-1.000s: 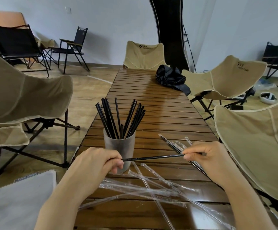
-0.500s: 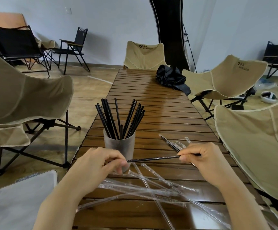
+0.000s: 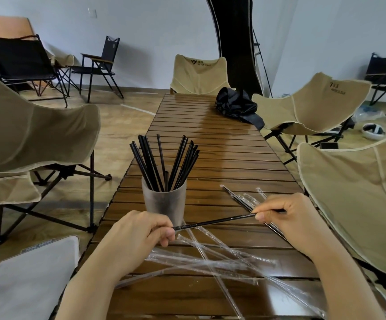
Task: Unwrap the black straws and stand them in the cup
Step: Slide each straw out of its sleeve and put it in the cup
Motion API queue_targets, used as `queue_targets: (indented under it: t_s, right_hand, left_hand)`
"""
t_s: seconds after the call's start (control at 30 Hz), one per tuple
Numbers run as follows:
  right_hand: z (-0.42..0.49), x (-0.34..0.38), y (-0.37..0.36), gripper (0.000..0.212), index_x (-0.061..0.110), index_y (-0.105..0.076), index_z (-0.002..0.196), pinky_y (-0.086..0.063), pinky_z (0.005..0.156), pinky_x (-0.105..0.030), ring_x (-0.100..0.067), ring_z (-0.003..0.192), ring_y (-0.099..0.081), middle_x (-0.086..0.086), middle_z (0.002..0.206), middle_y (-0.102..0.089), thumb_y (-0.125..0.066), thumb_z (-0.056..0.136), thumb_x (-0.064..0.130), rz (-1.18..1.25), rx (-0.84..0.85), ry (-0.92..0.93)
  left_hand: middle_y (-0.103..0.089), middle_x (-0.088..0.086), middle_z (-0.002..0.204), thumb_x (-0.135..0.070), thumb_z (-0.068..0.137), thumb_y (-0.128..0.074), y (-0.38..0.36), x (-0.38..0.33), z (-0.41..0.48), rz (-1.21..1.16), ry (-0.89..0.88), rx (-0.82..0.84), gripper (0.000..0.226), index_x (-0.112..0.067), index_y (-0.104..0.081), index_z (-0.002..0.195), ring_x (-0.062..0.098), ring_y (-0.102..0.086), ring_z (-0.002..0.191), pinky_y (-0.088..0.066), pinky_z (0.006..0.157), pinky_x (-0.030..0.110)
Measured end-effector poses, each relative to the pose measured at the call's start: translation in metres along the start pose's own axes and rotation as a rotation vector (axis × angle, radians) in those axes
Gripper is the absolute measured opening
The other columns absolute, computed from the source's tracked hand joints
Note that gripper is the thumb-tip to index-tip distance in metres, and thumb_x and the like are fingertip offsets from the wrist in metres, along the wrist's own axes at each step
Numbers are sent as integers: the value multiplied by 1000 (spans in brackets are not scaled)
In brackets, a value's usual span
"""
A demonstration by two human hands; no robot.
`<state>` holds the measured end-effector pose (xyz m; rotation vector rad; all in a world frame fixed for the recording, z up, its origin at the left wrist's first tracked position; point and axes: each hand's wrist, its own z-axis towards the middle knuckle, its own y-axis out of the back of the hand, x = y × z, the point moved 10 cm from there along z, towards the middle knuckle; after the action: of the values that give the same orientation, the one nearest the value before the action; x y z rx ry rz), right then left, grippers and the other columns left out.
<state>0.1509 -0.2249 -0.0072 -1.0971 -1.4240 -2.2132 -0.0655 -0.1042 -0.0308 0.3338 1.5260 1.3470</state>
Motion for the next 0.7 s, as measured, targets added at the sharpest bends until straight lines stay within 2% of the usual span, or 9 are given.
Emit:
queue_targets:
  t_s: [0.1,0.27,0.43,0.7]
  right_hand:
    - [0,-2,-3,33,37,-73,69,-44,70,-14,1,68,-65,15,69,-70,-73,80,6,-52,29,-9]
    - [1,-1,-7,35,37,-73,66,-43,68,-13,-1,66,-65,13,67,-70,-72,79,4,-56,48,-9]
    - [1,5,-6,33,34,-74,67,-42,65,-4,1,67,-64,15,68,-70,-73,79,4,-69,48,29]
    - [0,6,-11,34,33,-75,67,-41,71,-6,0,66,-64,13,67,-69,-71,80,2,-64,77,25]
  left_hand:
    - [-64,-20,65,-32,93,-55,0,-1,2,17,-12,-6,25,-44,-60,71,-11,-59,82,-40,69,3]
    - [-64,-21,65,-36,93,-53,-2,-2,2,40,-28,-4,23,-43,-61,73,-12,-58,81,-39,66,4]
    - [-62,-21,68,-36,94,-51,-12,-2,4,53,-31,26,24,-44,-58,73,-11,-57,81,-39,68,3]
    - [-62,-21,69,-37,94,-52,-12,0,5,50,-20,14,21,-40,-61,77,-13,-55,82,-37,69,-1]
